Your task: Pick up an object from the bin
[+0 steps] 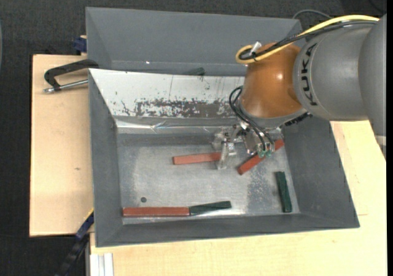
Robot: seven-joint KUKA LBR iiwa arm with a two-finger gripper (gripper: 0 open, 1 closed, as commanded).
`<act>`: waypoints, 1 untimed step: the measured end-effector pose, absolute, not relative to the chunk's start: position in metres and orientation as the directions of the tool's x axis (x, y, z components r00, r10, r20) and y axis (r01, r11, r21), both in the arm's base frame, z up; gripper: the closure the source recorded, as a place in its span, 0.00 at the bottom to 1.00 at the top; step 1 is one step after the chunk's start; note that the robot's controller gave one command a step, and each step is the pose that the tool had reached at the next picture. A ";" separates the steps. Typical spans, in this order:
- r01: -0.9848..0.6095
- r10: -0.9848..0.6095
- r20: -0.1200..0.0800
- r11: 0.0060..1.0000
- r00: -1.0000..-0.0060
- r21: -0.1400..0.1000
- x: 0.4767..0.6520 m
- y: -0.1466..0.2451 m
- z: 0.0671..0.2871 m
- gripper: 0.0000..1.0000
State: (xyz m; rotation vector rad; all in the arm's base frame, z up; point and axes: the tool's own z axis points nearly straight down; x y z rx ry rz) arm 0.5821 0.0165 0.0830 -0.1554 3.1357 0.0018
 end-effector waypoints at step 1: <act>-0.174 -0.174 -0.005 0.985 -0.985 0.001 0.543 0.020 0.202 1.00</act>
Offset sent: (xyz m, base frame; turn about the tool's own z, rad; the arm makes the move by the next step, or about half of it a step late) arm 0.0000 0.0000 0.0000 0.0000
